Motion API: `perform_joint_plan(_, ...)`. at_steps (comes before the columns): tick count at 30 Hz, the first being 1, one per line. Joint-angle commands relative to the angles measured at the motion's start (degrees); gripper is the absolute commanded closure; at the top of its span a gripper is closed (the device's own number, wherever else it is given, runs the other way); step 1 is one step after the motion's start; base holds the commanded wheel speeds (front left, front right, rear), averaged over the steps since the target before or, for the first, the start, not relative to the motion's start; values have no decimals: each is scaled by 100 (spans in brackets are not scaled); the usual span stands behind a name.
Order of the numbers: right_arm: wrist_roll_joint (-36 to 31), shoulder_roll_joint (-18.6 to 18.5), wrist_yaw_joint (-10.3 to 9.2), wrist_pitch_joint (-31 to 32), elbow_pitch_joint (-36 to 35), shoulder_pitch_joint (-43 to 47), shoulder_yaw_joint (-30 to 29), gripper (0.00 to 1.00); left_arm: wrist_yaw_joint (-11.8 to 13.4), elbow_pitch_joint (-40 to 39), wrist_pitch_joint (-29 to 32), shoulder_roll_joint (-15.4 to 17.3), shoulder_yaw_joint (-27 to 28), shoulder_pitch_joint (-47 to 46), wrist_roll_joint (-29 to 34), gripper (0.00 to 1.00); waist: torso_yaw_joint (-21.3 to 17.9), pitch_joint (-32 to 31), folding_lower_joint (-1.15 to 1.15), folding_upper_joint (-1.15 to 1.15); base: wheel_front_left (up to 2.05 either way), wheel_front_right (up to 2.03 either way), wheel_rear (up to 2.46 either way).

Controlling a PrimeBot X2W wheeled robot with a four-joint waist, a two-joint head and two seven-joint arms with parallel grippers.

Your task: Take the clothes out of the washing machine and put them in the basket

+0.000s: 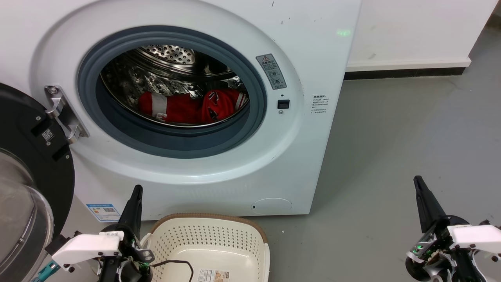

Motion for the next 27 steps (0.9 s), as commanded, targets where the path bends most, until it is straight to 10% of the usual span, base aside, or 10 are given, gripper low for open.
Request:
perform_joint_plan(1, -25, 22, -2, 5, 9, -80, 2, 100, -21, -7, 25, -1, 16, -31, -6, 100, 0, 0, 0, 0, 0, 0, 0)
perform_joint_plan(20, -25, 22, -2, 4, 9, -80, 2, 100, -21, -7, 25, -1, 16, -31, -6, 100, 0, 0, 0, 0, 0, 0, 0)
perform_joint_plan(21, -1, 0, 0, -4, 2, 1, 0, 0, 0, 4, -4, -1, -1, 1, 2, 0, 0, 0, 0, 0, 0, 0, 0)
perform_joint_plan(27, -27, 3, 0, -93, 88, 144, 33, 0, 2, 95, -102, -14, -50, 154, 46, 0, -3, 1, 0, 0, 0, 0, 0)
